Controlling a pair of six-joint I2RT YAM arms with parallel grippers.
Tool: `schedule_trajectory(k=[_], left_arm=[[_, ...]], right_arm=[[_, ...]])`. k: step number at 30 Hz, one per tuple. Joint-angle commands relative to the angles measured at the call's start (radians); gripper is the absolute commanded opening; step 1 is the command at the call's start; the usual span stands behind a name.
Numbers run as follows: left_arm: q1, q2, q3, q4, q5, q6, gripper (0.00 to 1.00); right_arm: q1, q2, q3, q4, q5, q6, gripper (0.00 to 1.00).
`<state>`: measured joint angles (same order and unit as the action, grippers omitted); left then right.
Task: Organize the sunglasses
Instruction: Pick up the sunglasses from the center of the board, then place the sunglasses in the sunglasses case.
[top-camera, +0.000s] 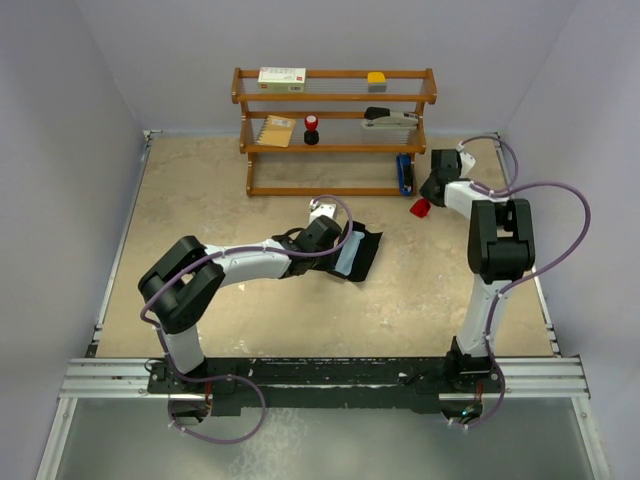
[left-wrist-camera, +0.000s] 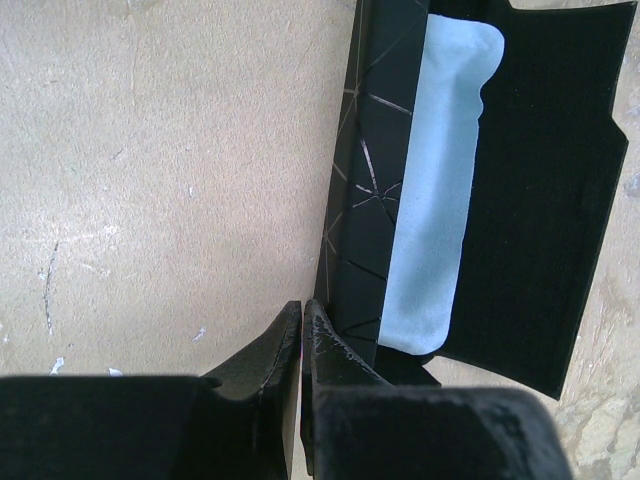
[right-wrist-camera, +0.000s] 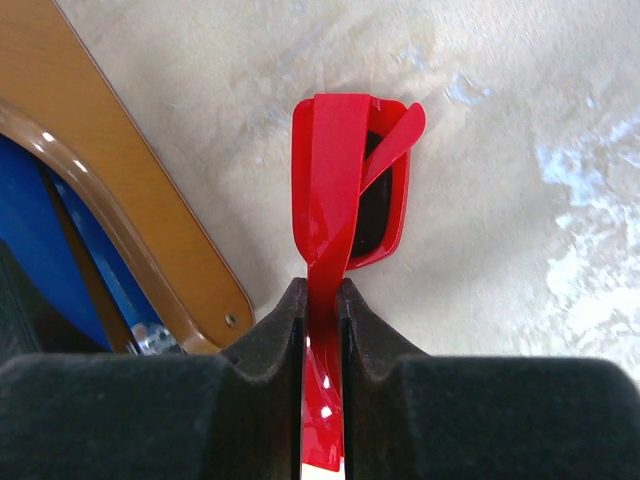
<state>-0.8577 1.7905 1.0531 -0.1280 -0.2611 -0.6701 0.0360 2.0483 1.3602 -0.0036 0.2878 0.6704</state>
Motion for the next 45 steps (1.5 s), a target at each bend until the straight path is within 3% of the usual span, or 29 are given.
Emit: schedule_trajectory(k=[1,12,22,35,45], left_arm=[[-0.003,-0.009,0.029,0.019,0.007,0.004,0.0],[0.007,-0.061,-0.045,0.058,-0.005,0.012,0.0],[0.061,-0.074,-0.091,0.113,0.01,0.029,0.0],[0.059,-0.052,-0.093,0.171,0.056,-0.013,0.0],[0.034,-0.054,-0.089,0.174,0.068,-0.03,0.0]], right_arm=[[-0.005,-0.102,-0.054,-0.006,0.002,-0.009,0.0],[0.005,-0.356,-0.203,-0.077,-0.041,0.006,0.0],[0.141,-0.555,-0.279,-0.187,-0.049,-0.038,0.0],[0.428,-0.455,-0.211,-0.227,-0.066,0.018,0.0],[0.527,-0.399,-0.225,-0.206,-0.05,0.074,0.0]])
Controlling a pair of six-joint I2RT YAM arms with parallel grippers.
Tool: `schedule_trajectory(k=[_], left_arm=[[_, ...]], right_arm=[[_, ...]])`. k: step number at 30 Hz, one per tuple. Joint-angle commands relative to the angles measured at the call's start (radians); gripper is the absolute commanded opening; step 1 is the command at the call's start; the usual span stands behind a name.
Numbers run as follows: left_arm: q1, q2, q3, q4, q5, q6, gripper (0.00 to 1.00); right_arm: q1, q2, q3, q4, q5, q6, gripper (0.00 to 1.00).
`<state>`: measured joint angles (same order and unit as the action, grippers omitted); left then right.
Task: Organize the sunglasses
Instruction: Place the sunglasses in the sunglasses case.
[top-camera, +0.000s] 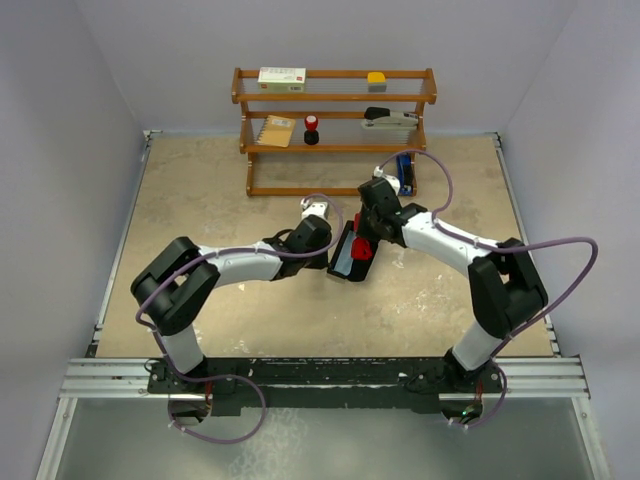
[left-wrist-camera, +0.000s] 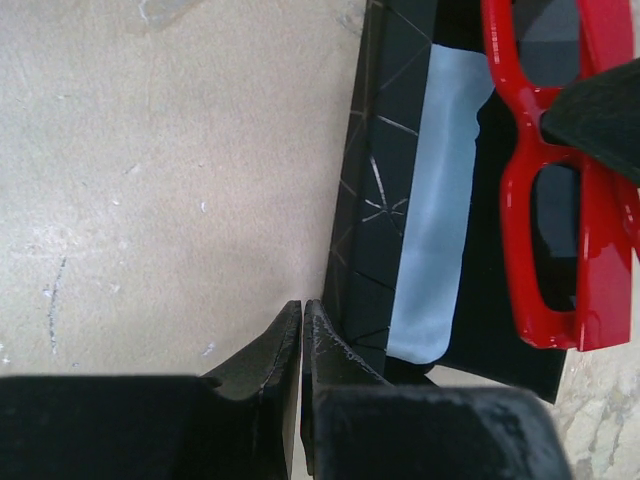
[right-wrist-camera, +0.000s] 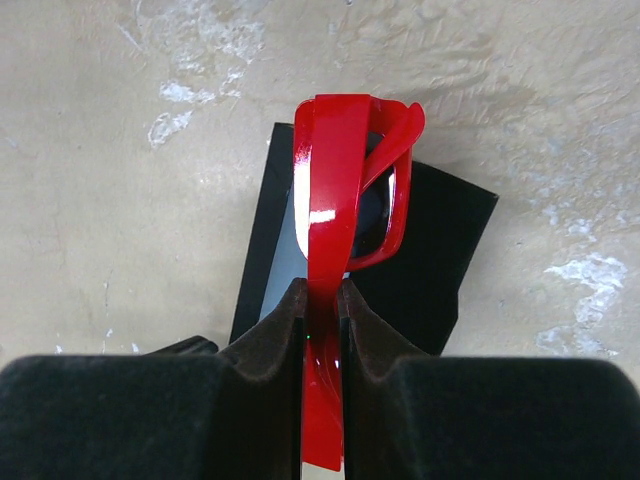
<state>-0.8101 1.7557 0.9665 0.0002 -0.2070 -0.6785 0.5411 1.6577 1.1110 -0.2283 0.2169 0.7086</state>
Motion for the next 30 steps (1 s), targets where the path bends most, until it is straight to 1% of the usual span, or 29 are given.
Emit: schedule_trajectory(k=[1,15,20,26,30], left_arm=[[-0.016,-0.021,-0.004,0.046,0.013,-0.025,0.0],[-0.047,-0.047,-0.034,0.045,0.009,-0.042,0.0],[-0.051,-0.052,-0.047,0.054,0.008,-0.047,0.0],[-0.063,-0.056,-0.051,0.057,0.003,-0.051,0.0],[-0.068,-0.056,-0.052,0.054,0.001,-0.05,0.0]], right_arm=[[0.027,-0.008,0.021,0.021,0.025,0.04,0.0],[0.118,-0.012,-0.042,0.017,0.074,0.108,0.0],[0.122,-0.051,-0.056,-0.007,0.1,0.114,0.0],[0.122,-0.102,-0.084,-0.056,0.177,0.153,0.0],[0.122,-0.117,-0.11,-0.047,0.18,0.168,0.0]])
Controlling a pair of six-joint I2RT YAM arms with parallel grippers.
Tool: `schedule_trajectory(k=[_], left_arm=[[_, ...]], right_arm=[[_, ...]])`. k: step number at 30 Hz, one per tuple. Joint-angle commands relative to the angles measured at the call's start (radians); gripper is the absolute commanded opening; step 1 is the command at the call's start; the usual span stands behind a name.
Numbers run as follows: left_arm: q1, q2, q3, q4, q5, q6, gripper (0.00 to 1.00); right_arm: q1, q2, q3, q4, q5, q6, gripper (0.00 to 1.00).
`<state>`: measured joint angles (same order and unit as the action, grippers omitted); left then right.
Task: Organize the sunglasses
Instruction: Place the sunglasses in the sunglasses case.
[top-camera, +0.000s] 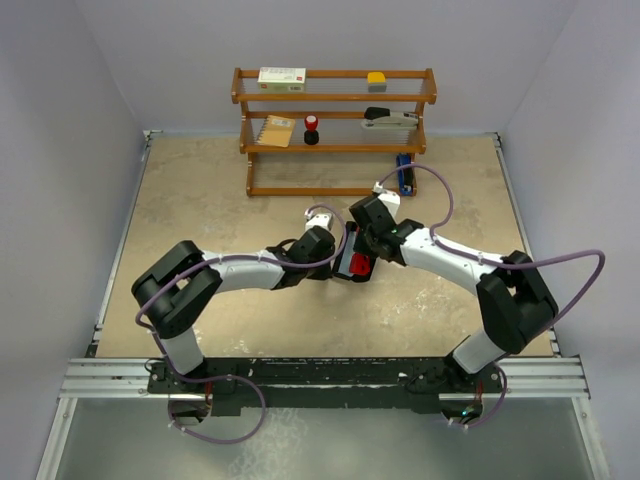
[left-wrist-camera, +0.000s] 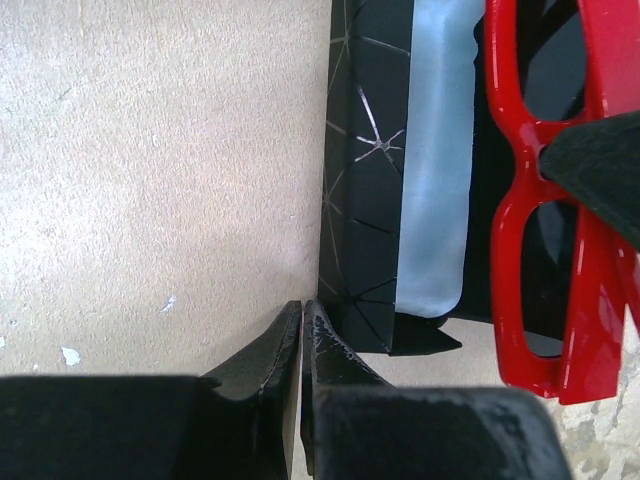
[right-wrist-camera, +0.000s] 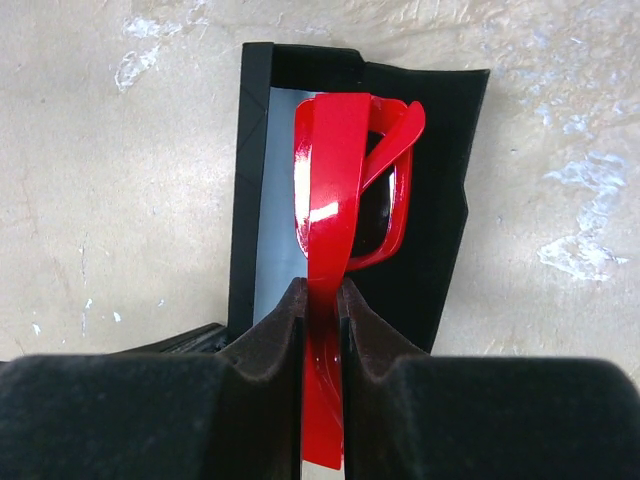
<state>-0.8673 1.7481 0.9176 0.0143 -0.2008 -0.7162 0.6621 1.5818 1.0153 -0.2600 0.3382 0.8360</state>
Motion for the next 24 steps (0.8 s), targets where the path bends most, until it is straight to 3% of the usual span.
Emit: schedule_trajectory(k=[1,24], left_arm=[[-0.012,-0.048,-0.002,0.041,-0.005,-0.012,0.0],[-0.027,-0.036,0.026,0.033,-0.011,-0.018,0.0]], right_arm=[[0.0,-0.036,-0.015,-0.008,0.056,0.037,0.0],[0.006,0.118,0.043,0.074,0.005,0.006,0.0]])
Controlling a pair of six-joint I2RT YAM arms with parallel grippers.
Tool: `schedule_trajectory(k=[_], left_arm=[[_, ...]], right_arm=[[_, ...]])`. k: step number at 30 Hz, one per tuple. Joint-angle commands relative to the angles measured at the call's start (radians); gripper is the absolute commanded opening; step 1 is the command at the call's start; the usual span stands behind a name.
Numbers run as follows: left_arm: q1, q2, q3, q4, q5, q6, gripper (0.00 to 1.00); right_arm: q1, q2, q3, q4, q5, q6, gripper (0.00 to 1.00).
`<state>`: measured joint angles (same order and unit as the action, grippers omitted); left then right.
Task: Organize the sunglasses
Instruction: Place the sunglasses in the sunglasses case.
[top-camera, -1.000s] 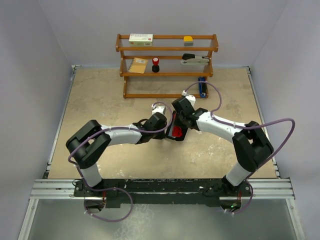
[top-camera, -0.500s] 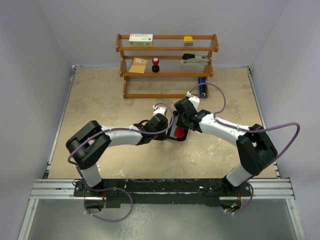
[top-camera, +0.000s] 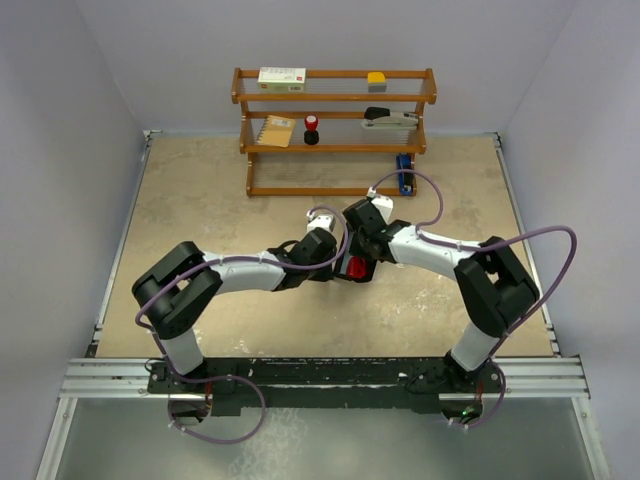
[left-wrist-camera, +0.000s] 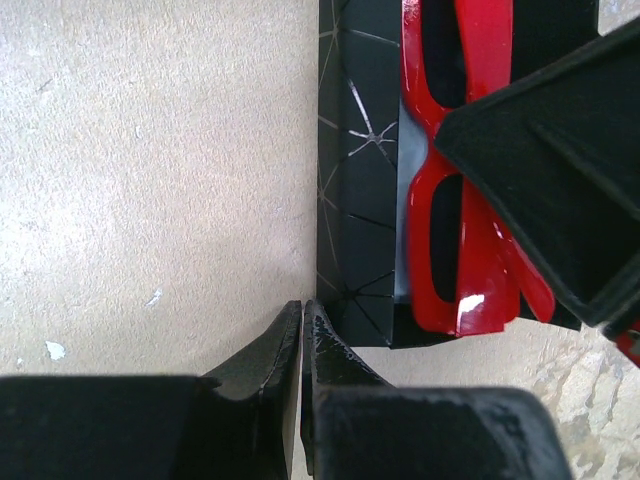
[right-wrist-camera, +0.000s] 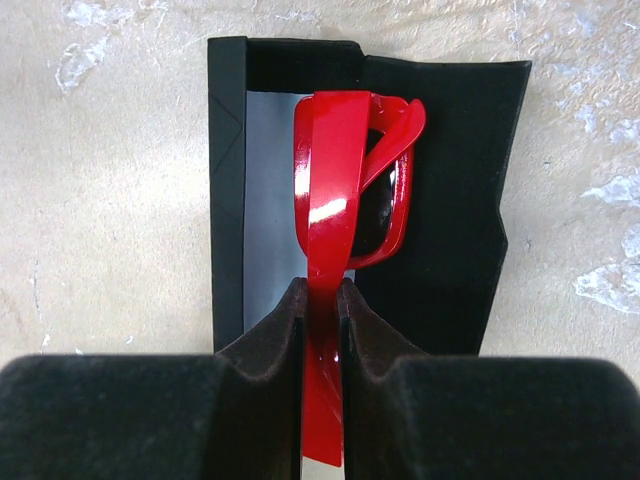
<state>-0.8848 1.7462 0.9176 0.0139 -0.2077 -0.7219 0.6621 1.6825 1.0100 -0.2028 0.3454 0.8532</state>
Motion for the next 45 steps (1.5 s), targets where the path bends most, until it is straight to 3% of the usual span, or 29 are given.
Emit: schedule_trajectory(k=[1,19,23,26,37,40,45], left_arm=[[-0.011,-0.034,0.026,0.033,-0.005,-0.012,0.0],[-0.012,-0.022,0.04,0.027,-0.007,-0.01,0.0],[-0.013,-0.018,0.043,0.027,-0.007,-0.009,0.0],[-0.013,-0.014,0.042,0.027,-0.007,-0.008,0.0],[-0.012,-0.011,0.042,0.022,-0.011,-0.002,0.0],[-0.012,-0.01,0.04,0.023,-0.013,-0.002,0.0],[-0.011,-0.007,0.042,0.024,-0.018,-0.001,0.0]], right_arm=[[0.006,0.02,0.054,0.017,-0.001,-0.012,0.0],[0.02,0.108,0.099,0.056,-0.043,-0.008,0.0],[0.024,0.092,0.08,0.061,-0.051,-0.008,0.2],[0.025,0.061,0.066,0.06,-0.047,-0.009,0.28],[0.025,-0.038,0.044,-0.017,0.002,-0.021,0.39],[0.025,-0.063,0.025,-0.018,-0.004,-0.023,0.36],[0.023,-0.097,-0.034,0.039,-0.031,-0.027,0.11]])
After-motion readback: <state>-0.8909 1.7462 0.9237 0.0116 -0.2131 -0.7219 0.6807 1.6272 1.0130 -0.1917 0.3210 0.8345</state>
